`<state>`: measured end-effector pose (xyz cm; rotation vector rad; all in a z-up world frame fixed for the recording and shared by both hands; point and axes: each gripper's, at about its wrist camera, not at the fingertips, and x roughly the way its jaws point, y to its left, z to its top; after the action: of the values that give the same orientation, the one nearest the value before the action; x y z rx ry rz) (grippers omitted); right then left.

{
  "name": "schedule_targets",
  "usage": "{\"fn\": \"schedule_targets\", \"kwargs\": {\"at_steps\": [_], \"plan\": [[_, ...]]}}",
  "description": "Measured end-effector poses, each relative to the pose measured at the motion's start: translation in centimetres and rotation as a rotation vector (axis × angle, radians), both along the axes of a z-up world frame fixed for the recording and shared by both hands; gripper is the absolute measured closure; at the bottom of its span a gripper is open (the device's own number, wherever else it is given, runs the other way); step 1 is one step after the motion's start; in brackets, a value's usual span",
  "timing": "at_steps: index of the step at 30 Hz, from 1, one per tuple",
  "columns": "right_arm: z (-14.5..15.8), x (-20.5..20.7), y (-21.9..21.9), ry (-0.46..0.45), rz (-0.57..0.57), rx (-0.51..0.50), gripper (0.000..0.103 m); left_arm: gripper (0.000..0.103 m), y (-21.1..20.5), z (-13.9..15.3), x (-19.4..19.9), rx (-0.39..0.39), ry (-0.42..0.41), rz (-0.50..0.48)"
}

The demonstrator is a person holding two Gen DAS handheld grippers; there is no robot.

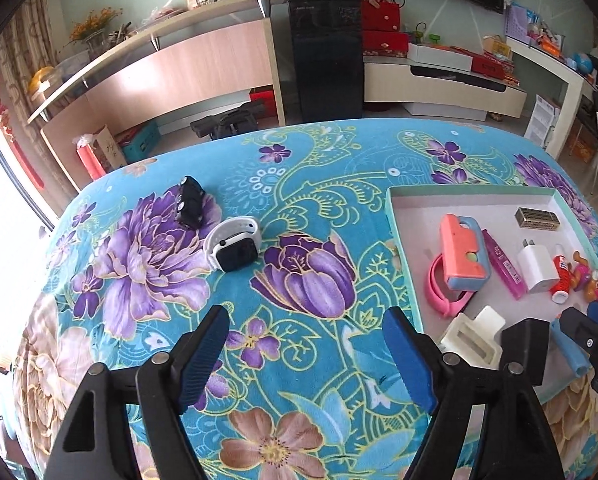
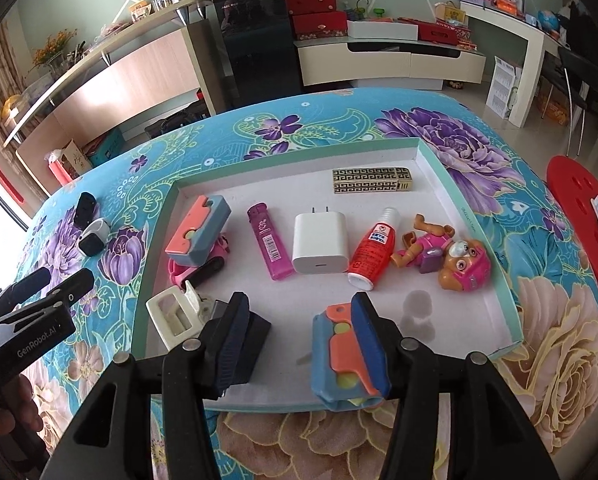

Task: Organize rigid objects
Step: 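Open both tools to release the plug and case in the tray, then withdraw both open tools from the tray back over the pile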

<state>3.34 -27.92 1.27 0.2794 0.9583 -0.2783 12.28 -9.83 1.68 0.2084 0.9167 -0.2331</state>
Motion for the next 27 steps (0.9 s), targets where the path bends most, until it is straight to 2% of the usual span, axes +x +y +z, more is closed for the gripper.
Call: {"fn": "schedule_targets", "kwargs": {"at_steps": [7, 9, 11, 18, 21, 27], "plan": [[-0.2, 0.8, 1.6, 0.015, 0.036, -0.011, 0.03, 0.019, 1.0, -0.3, 0.6, -0.007, 0.006, 0.028], [-0.2, 1.0, 2.0, 0.014, 0.046, -0.015, 0.024, 0.013, 1.6, -0.3, 0.8, -0.01, 0.003, 0.045], [-0.1, 1.2, 2.4, 0.007, 0.054, -0.017, 0.023, 0.002, 2.3, -0.1, 1.0, -0.018, -0.006, 0.065], [-0.1, 1.9, 3.9, -0.012, 0.087, -0.019, 0.021, 0.0, 5.5, -0.1, 1.9, -0.034, -0.017, 0.142], [0.0, 2.2, 4.4, -0.019, 0.089, -0.019, 0.007, 0.0, 7.5, 0.0, 2.3, -0.041, -0.022, 0.195], [0.4, 3.3, 5.7, -0.04, 0.111, -0.024, 0.007, 0.0, 11.8, -0.3, 3.1, -0.076, -0.016, 0.305]]}}
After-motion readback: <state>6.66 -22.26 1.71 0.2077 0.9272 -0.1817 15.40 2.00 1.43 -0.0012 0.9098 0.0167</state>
